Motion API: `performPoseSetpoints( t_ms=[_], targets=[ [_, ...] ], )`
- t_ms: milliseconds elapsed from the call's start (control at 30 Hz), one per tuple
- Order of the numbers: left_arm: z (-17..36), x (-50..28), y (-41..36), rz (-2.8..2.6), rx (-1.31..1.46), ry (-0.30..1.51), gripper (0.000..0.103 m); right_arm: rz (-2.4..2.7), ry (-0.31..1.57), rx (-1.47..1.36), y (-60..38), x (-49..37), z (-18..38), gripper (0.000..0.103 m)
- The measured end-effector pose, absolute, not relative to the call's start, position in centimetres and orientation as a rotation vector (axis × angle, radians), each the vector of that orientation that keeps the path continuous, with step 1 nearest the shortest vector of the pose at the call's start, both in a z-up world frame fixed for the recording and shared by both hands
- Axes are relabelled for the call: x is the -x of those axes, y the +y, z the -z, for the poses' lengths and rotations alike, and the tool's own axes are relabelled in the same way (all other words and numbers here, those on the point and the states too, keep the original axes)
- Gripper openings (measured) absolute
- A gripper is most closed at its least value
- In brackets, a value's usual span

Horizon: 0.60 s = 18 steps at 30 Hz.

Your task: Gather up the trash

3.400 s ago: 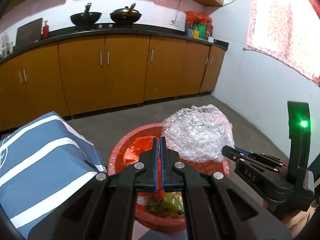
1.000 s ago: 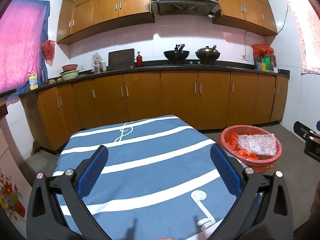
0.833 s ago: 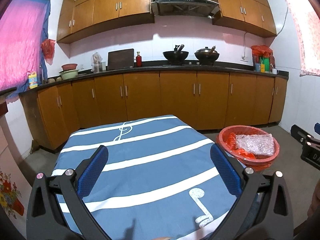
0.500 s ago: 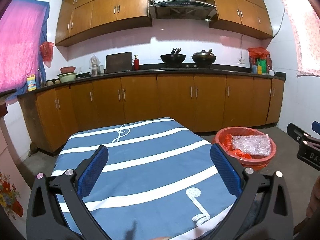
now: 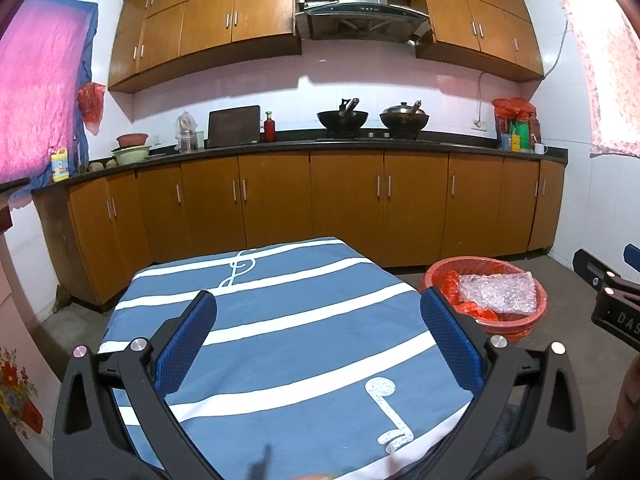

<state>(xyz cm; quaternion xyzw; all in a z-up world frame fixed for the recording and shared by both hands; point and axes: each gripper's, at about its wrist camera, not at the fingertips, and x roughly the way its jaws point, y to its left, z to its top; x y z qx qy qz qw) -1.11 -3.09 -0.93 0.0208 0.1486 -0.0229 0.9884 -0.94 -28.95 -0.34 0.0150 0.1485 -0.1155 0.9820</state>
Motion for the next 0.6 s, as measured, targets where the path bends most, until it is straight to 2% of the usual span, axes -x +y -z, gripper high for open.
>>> performPoseSetpoints(
  t_ms=[600],
  targets=[
    [0.89, 0.83, -2.77, 0.046, -0.036, 0.309, 0.101, 0.236, 0.304, -0.033, -29.12, 0.88, 0.42, 0.099]
  ],
)
